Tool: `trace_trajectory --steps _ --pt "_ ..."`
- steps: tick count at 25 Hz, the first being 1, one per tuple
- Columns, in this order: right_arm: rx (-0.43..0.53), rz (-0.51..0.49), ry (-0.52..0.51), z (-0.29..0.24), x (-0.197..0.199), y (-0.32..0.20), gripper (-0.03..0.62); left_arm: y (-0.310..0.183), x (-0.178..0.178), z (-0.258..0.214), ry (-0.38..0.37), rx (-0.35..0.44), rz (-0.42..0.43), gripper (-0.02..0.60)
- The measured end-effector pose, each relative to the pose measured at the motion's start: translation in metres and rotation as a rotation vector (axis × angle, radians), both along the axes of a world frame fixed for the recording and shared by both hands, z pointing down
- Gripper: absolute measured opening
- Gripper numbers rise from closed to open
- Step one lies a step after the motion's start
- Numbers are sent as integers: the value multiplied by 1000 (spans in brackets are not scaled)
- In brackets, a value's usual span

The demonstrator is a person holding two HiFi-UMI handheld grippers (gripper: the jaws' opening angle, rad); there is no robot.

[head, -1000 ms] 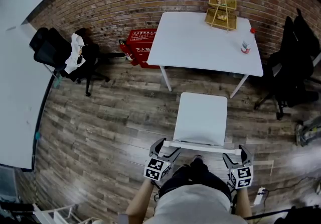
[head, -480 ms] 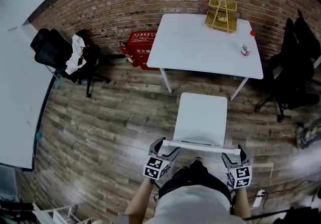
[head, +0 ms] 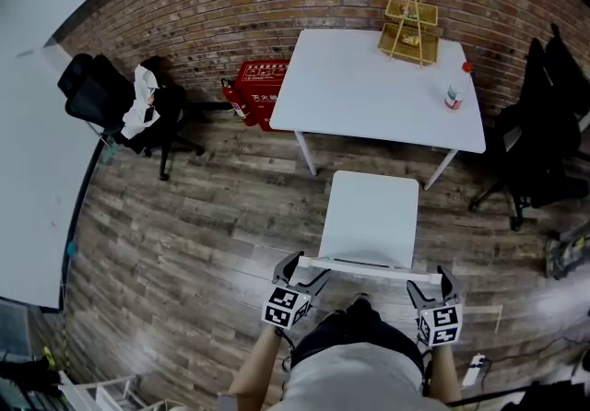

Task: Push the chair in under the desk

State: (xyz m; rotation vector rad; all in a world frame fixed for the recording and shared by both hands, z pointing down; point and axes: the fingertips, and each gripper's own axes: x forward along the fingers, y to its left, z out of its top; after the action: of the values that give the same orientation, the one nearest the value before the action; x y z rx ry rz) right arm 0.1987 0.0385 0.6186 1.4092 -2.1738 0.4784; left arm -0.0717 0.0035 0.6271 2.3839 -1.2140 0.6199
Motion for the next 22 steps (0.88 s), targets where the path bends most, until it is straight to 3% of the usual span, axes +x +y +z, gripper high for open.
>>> trace_trajectory --steps 22 --pt "2 -16 2 1 12 -45 354 -40 11 0 -3 6 -19 347"
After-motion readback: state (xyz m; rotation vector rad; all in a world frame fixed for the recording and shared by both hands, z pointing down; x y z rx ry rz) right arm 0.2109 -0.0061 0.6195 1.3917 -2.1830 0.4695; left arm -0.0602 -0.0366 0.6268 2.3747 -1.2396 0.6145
